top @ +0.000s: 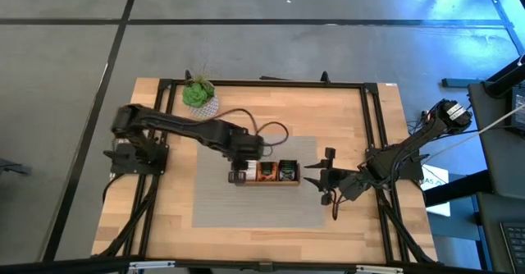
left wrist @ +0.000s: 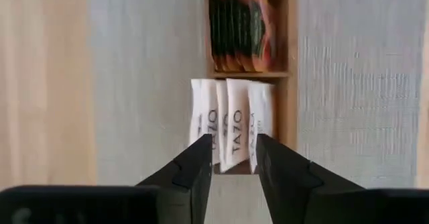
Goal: Pick & Place Tea
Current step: Return to Home Position
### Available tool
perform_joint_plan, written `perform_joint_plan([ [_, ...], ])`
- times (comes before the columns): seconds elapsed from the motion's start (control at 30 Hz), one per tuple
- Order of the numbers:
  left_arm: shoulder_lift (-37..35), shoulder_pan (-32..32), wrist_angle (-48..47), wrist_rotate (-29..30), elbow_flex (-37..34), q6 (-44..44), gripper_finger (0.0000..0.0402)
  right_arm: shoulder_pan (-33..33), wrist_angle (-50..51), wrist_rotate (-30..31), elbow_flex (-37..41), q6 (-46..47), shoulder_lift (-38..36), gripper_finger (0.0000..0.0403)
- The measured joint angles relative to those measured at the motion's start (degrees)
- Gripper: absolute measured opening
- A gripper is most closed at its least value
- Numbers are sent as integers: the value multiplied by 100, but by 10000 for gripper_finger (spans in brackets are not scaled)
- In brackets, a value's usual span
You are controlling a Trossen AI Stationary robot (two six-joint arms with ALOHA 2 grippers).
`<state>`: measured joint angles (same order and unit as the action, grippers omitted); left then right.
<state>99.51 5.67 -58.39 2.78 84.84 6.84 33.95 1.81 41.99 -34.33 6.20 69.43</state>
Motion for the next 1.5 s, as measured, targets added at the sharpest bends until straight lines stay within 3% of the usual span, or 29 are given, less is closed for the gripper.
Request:
perform_joint_plan([
  [0.13, -871, 7, 980, 83, -979, -73, 112, -4, 1082, -8, 0, 629, -371, 171],
  [0.3, -2457, 22, 3412, -136, -3023, -236, 109, -87, 1865, -27, 3, 1139, -1197, 171],
  [0.4, -3334, 11, 4554, -267, -4123, -439, 111, -223, 1632, -2, 332, 1019, -1764, 171],
  [0.57, -4641, -194, 5718, -210, -5494, -414, 113, -557, 203, -150, 1524, 580, -2890, 171],
  [0.87, -6532, -951, 6016, -228, -6660, -151, 114, -1231, -1, -927, 2336, -290, -5148, 171],
  [1.13, -7597, -1390, 6291, -51, -7382, 98, 114, -1350, 1417, -906, 2441, -417, -6819, 171],
  [1.27, -8056, -1578, 6339, 249, -7668, 166, 112, -1381, 1701, -690, 2398, -394, -6927, 171],
  [1.5, -8649, -1795, 6366, 171, -8122, 175, 115, -1399, 2169, 83, 2389, -3, -6934, 171],
])
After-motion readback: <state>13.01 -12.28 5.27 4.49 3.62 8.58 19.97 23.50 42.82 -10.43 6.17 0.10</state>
